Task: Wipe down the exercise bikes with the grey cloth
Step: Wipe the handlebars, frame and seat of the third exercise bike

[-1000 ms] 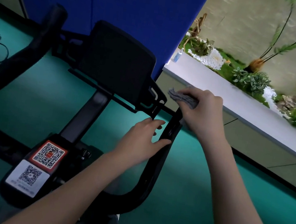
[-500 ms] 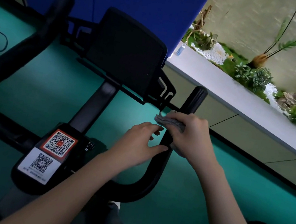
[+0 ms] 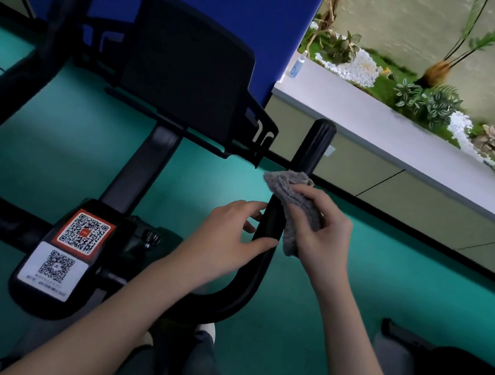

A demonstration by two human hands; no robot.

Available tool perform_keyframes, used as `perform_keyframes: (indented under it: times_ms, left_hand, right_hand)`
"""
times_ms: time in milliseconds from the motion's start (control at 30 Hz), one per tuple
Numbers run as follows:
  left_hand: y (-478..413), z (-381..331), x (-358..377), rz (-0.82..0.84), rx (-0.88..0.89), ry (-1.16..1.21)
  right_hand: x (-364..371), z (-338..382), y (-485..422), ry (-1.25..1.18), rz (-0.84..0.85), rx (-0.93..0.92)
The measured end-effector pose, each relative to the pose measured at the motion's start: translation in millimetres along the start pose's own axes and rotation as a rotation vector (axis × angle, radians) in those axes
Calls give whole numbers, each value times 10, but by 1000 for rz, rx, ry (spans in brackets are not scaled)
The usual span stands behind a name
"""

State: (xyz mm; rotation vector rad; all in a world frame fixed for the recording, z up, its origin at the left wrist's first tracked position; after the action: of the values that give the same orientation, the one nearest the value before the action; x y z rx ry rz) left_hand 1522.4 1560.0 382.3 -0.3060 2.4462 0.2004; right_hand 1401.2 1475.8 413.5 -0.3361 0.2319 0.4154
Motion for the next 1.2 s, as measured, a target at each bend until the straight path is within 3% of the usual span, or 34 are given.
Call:
perform_keyframes:
  times_ms: [267, 567, 833, 1000, 1200]
  left_hand:
    - [99, -42, 5, 53, 22, -46]
    - [203, -65, 23, 8, -6, 52]
    - [198, -37, 45, -19, -18, 94]
    - [206, -42, 54, -22, -31, 89]
    - [196, -52, 34, -49, -42, 52]
  right_hand:
    - [0, -70, 412, -278, -3, 126]
    - [-56, -284, 273, -469, -300, 142]
    - [59, -472, 670, -534, -278, 216]
    - [-49, -602, 456, -631, -338, 355]
    - [161, -615, 265, -784, -169, 517]
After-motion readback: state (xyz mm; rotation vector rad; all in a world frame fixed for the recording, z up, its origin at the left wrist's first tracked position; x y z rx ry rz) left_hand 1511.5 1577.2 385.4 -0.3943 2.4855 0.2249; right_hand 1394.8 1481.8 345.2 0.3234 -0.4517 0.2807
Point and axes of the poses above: each hand's wrist, its own y-axis away from the middle knuckle, its own x-axis out of the palm, z = x × y, the point moved 4 cm from there along -y, towards the middle knuckle, and after that the axes turned 13 degrees about -y, right-handed, at the moved point
